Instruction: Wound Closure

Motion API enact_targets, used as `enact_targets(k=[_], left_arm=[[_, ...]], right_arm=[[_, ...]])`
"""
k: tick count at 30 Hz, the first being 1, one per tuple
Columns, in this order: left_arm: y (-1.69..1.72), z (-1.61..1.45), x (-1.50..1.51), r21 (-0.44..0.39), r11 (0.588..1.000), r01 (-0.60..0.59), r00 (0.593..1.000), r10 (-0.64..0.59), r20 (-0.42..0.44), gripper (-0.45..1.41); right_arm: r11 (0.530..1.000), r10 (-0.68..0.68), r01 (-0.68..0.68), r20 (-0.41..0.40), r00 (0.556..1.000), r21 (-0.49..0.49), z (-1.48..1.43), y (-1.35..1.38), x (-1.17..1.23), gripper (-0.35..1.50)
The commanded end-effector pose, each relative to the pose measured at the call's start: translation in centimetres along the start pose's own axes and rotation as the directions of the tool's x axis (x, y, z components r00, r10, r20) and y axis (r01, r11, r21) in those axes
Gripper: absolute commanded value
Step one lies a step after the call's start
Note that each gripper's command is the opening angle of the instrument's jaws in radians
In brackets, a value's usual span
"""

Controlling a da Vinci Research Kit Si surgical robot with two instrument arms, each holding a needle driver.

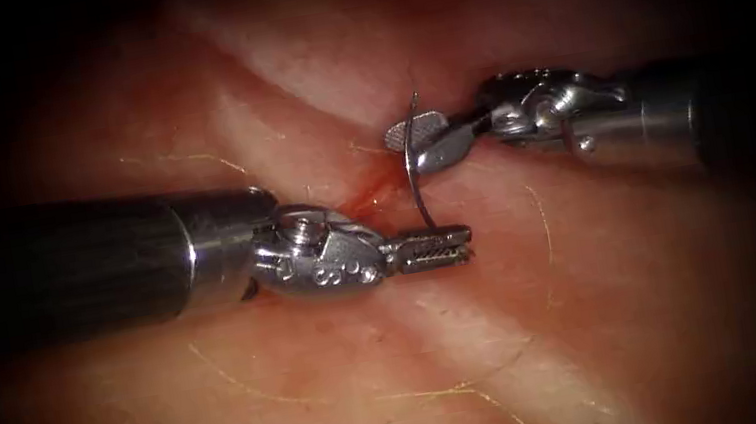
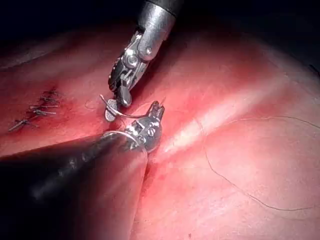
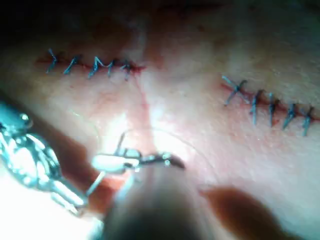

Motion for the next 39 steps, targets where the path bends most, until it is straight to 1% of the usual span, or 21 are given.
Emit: enact_targets(k=[1, 2, 5, 6, 7, 8, 11, 14, 20, 22, 23, 24, 26, 27, 29, 33, 34, 35, 36, 37, 39], left_arm=[[0.00, 0.08, -0.03, 0.001, 1.000, -0.002, 1.000, 0.002, -0.001, -0.45], [0.00, 0.08, -0.03, 0.001, 1.000, -0.002, 1.000, 0.002, 0.000, -0.45], [0.01, 0.10, -0.04, 0.002, 1.000, -0.003, 1.000, 0.003, 0.001, -0.45], [0.01, 0.10, -0.04, 0.002, 1.000, -0.003, 1.000, 0.003, 0.001, -0.45], [0.01, 0.10, -0.04, 0.002, 1.000, -0.003, 1.000, 0.003, 0.001, -0.45], [0.01, 0.10, -0.04, 0.002, 1.000, -0.003, 1.000, 0.003, 0.001, -0.45], [0.01, 0.10, -0.03, 0.002, 1.000, -0.003, 1.000, 0.003, 0.002, -0.45], [0.02, 0.09, -0.01, 0.003, 1.000, -0.002, 1.000, 0.002, 0.003, -0.45], [-0.01, 0.09, 0.04, 0.004, 1.000, 0.015, 1.000, -0.015, 0.005, -0.45], [-0.06, 0.07, 0.06, 0.002, 0.992, 0.126, 0.992, -0.126, 0.002, 0.54], [-0.12, 0.03, 0.09, -0.001, 0.959, 0.282, 0.959, -0.282, -0.003, 1.13], [-0.12, 0.03, 0.09, -0.001, 0.959, 0.282, 0.959, -0.282, -0.003, 1.13], [-0.19, 0.00, 0.13, -0.009, 0.912, 0.410, 0.912, -0.410, -0.006, 1.31], [-0.25, -0.07, 0.19, -0.033, 0.841, 0.540, 0.838, -0.541, -0.075, 1.33], [-0.28, -0.16, 0.23, -0.029, 0.808, 0.588, 0.800, -0.586, -0.129, 1.28], [-0.32, -0.27, 0.26, -0.037, 0.784, 0.620, 0.773, -0.618, -0.142, 1.26], [-0.33, -0.32, 0.25, -0.044, 0.757, 0.652, 0.746, -0.651, -0.143, 1.20], [-0.32, -0.36, 0.24, -0.041, 0.745, 0.666, 0.737, -0.665, -0.122, 1.08], [-0.29, -0.44, 0.17, -0.012, 0.686, 0.727, 0.686, -0.727, -0.039, 0.69], [-0.29, -0.44, 0.17, -0.012, 0.686, 0.727, 0.686, -0.727, -0.039, 0.69], [-0.24, -0.49, 0.09, 0.002, 0.646, 0.763, 0.645, -0.762, 0.061, 0.42]], right_arm=[[1.000, 0.006, -0.006, 0.005, 1.000, 0.009, 0.08, 0.02, 0.05, 0.83], [1.000, 0.005, -0.005, 0.007, 1.000, 0.012, 0.09, 0.01, 0.04, 0.83], [0.998, 0.008, -0.009, 0.019, 1.000, 0.054, 0.19, -0.04, 0.02, 0.49], [0.998, 0.008, -0.009, 0.019, 1.000, 0.054, 0.19, -0.04, 0.02, 0.49], [0.998, 0.007, -0.008, 0.025, 1.000, 0.063, 0.22, -0.04, 0.02, 0.02], [0.998, 0.006, -0.008, 0.029, 1.000, 0.067, 0.23, -0.03, 0.03, -0.35], [0.997, -0.018, 0.016, 0.028, 0.999, 0.074, 0.24, 0.00, 0.05, -0.35], [0.995, -0.101, 0.101, -0.017, 0.995, 0.016, 0.21, 0.08, 0.08, -0.35], [0.990, -0.143, 0.143, -0.024, 0.989, 0.001, 0.12, 0.13, 0.09, -0.35], [0.989, -0.149, 0.149, -0.022, 0.989, 0.003, 0.11, 0.13, 0.08, -0.35], [0.983, -0.186, 0.186, -0.019, 0.982, 0.004, 0.10, 0.13, 0.05, -0.35], [0.983, -0.186, 0.186, -0.019, 0.982, 0.004, 0.10, 0.13, 0.05, -0.35], [0.976, -0.216, 0.216, -0.017, 0.976, 0.004, 0.08, 0.14, 0.03, -0.35], [0.963, -0.268, 0.268, -0.014, 0.963, 0.004, 0.04, 0.16, 0.02, -0.35], [0.949, -0.314, 0.314, -0.013, 0.949, 0.002, -0.01, 0.18, 0.02, -0.35], [0.936, -0.353, 0.353, -0.013, 0.936, -0.001, -0.07, 0.22, 0.04, -0.35], [0.932, -0.364, 0.364, -0.012, 0.931, -0.002, -0.08, 0.22, 0.04, -0.35], [0.925, -0.380, 0.380, -0.014, 0.925, -0.008, -0.09, 0.22, 0.05, -0.35], [0.909, -0.417, 0.416, -0.019, 0.909, -0.026, -0.11, 0.22, 0.07, -0.35], [0.909, -0.417, 0.416, -0.019, 0.909, -0.026, -0.11, 0.22, 0.07, -0.35], [0.892, -0.452, 0.452, -0.019, 0.892, -0.033, -0.13, 0.20, 0.08, -0.35]])
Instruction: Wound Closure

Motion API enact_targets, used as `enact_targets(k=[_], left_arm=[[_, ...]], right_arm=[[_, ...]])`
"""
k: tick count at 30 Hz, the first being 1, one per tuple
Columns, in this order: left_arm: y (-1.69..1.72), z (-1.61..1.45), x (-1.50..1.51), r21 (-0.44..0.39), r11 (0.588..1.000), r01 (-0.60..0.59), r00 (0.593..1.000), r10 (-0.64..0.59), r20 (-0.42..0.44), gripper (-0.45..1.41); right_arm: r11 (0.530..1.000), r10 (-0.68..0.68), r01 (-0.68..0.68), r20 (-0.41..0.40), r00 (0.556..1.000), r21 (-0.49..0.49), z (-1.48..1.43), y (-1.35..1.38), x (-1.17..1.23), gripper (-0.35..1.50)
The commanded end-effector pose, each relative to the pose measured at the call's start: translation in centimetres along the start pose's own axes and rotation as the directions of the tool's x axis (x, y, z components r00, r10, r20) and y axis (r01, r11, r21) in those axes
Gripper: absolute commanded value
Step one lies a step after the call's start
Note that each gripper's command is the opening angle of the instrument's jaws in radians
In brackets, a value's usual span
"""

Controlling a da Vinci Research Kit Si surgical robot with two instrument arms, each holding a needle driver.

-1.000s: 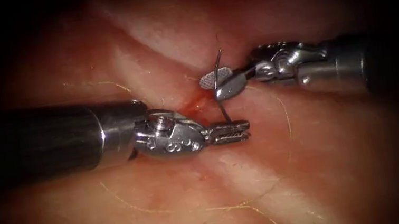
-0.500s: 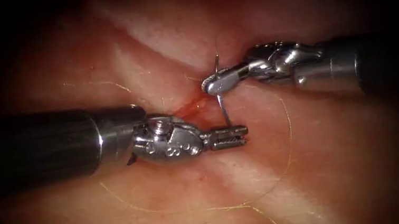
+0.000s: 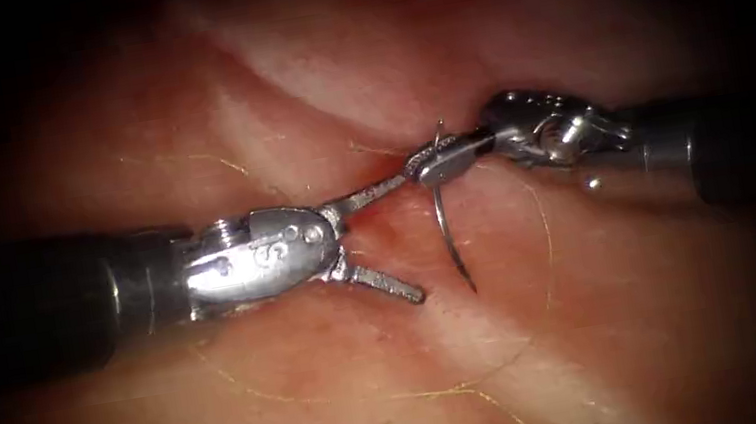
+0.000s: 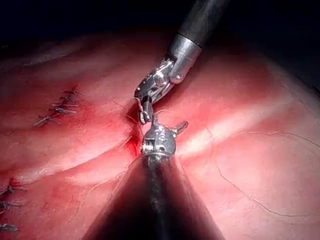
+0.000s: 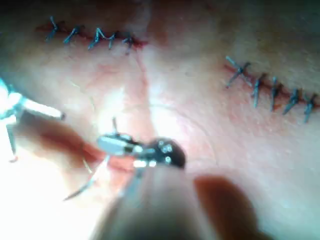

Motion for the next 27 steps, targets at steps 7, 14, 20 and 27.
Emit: enact_targets(k=[7, 14, 20, 27], left_arm=[[-0.31, 0.15, -0.42, -0.019, 0.997, 0.073, 0.968, -0.066, 0.241, -0.45], [-0.63, 0.39, -0.73, -0.026, 0.997, 0.072, 0.943, -0.059, 0.327, -0.45], [-0.85, 0.56, -0.95, 0.001, 0.998, 0.064, 0.922, -0.060, 0.382, -0.45], [-0.84, 0.70, -1.21, -0.013, 0.998, 0.059, 0.901, -0.048, 0.431, -0.45]], right_arm=[[0.989, -0.148, 0.148, 0.002, 0.989, -0.005, 0.05, 0.00, 0.01, -0.35], [0.972, -0.236, 0.236, 0.001, 0.972, 0.004, 0.12, -0.10, -0.01, -0.35], [0.939, -0.343, 0.343, 0.046, 0.938, 0.004, 0.16, -0.04, 0.01, -0.35], [0.920, -0.391, 0.393, 0.067, 0.918, -0.009, 0.25, 0.10, 0.06, -0.35]])
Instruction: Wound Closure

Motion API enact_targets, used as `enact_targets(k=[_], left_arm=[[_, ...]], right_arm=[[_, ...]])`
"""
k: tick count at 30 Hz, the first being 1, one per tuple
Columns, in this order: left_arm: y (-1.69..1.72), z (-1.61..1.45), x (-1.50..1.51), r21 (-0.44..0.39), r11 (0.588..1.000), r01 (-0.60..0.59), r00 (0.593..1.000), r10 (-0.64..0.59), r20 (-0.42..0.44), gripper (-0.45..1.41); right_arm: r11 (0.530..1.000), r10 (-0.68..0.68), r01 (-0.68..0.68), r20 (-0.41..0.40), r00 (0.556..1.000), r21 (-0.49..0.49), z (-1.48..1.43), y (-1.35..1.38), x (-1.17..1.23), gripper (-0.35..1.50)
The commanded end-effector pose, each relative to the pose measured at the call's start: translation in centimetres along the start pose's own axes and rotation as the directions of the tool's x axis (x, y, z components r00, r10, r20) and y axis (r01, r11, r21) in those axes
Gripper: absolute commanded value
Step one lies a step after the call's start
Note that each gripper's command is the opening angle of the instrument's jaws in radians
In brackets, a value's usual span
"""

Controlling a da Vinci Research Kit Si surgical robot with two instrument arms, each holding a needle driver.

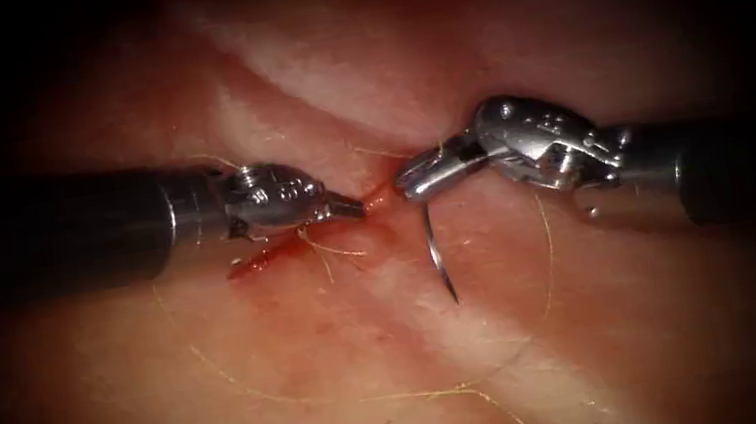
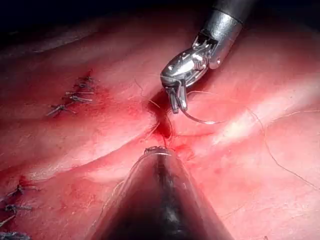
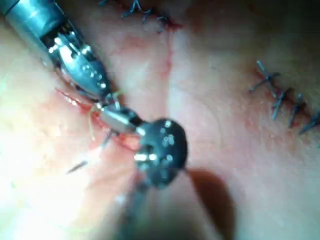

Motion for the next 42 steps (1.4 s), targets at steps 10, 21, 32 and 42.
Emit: enact_targets(k=[10, 21, 32, 42], left_arm=[[-0.31, 0.28, -0.22, -0.016, 1.000, 0.006, 1.000, -0.006, 0.010, -0.45], [-0.49, 0.47, -0.40, -0.017, 1.000, 0.002, 1.000, -0.002, 0.010, -0.45], [-0.66, 0.67, -0.62, -0.028, 1.000, -0.002, 1.000, 0.003, 0.016, -0.45], [-0.64, 0.60, -0.70, -0.035, 0.999, -0.010, 1.000, 0.010, 0.021, -0.45]], right_arm=[[0.997, -0.077, 0.078, 0.014, 0.997, -0.024, 0.06, 0.16, 0.05, -0.35], [0.990, -0.135, 0.136, 0.022, 0.991, -0.045, 0.09, 0.37, 0.00, -0.35], [0.976, -0.193, 0.196, 0.042, 0.980, -0.091, 0.21, 0.79, -0.08, -0.35], [0.963, -0.235, 0.242, 0.066, 0.970, -0.116, 0.16, 1.22, -0.31, -0.35]])
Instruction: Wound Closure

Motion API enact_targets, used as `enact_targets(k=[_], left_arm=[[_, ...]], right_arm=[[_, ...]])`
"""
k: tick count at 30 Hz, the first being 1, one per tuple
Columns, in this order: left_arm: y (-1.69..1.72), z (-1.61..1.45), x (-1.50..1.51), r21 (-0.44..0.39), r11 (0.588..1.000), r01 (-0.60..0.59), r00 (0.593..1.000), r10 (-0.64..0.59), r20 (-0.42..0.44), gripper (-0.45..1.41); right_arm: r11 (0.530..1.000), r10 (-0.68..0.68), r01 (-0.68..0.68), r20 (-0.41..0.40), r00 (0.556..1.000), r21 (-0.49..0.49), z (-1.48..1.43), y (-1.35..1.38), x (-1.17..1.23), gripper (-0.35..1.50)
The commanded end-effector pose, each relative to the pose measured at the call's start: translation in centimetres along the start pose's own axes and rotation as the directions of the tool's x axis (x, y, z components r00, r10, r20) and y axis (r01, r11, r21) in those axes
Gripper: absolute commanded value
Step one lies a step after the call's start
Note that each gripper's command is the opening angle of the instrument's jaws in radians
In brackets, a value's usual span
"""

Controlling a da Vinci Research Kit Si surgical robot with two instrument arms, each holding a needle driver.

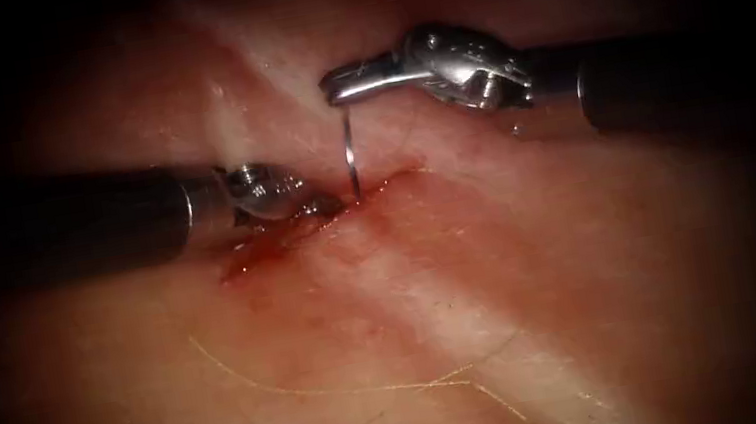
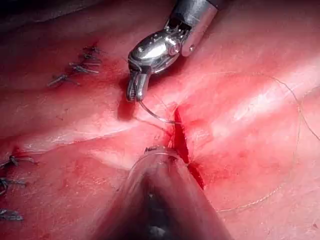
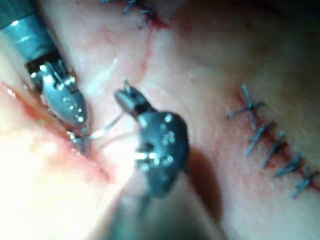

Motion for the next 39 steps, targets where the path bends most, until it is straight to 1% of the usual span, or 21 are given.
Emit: enact_targets(k=[1, 5, 9, 17, 20, 22, 27, 31, 33, 35, 39], left_arm=[[-0.02, 0.07, 0.03, 0.001, 1.000, -0.001, 1.000, 0.001, 0.000, -0.45], [0.01, 0.05, 0.04, 0.000, 1.000, 0.001, 1.000, -0.001, 0.000, -0.45], [0.03, 0.02, 0.07, -0.004, 1.000, 0.003, 1.000, -0.003, 0.000, -0.45], [0.03, 0.01, 0.05, -0.005, 1.000, 0.002, 1.000, -0.002, 0.000, -0.45], [0.03, 0.00, 0.05, -0.005, 1.000, 0.002, 1.000, -0.002, 0.000, -0.45], [0.04, 0.00, 0.05, -0.005, 1.000, 0.002, 1.000, -0.002, 0.000, -0.45], [0.06, 0.00, 0.06, -0.005, 1.000, 0.003, 1.000, -0.003, 0.000, -0.45], [0.06, -0.01, 0.06, -0.006, 1.000, 0.003, 1.000, -0.003, 0.000, -0.45], [0.06, -0.01, 0.06, -0.007, 1.000, 0.003, 1.000, -0.003, 0.000, -0.45], [0.06, -0.01, 0.06, -0.007, 1.000, 0.003, 1.000, -0.003, 0.000, -0.45], [0.07, -0.03, 0.07, -0.008, 1.000, 0.004, 1.000, -0.004, 0.000, -0.45]], right_arm=[[1.000, -0.004, 0.004, -0.002, 1.000, 0.002, 0.06, 0.08, -0.05, -0.35], [1.000, -0.018, 0.018, 0.015, 1.000, 0.012, 0.05, 0.06, -0.22, -0.35], [0.999, -0.026, 0.025, 0.015, 1.000, 0.029, 0.08, -0.01, -0.28, -0.35], [0.996, -0.031, 0.029, 0.018, 0.999, 0.090, 0.12, -0.20, -0.25, -0.35], [0.989, -0.034, 0.025, 0.058, 0.998, 0.148, 0.11, -0.28, -0.21, -0.35], [0.986, -0.034, 0.022, 0.069, 0.997, 0.163, 0.10, -0.24, -0.20, -0.35], [0.983, -0.042, 0.030, 0.060, 0.997, 0.181, 0.07, -0.08, -0.21, -0.35], [0.978, -0.044, 0.033, 0.049, 0.998, 0.208, 0.07, -0.13, -0.21, -0.35], [0.970, -0.049, 0.038, 0.038, 0.998, 0.240, 0.10, -0.21, -0.18, -0.35], [0.962, -0.055, 0.041, 0.045, 0.997, 0.271, 0.14, -0.29, -0.14, -0.35], [0.949, -0.064, 0.044, 0.057, 0.996, 0.312, 0.17, -0.34, -0.11, -0.35]])
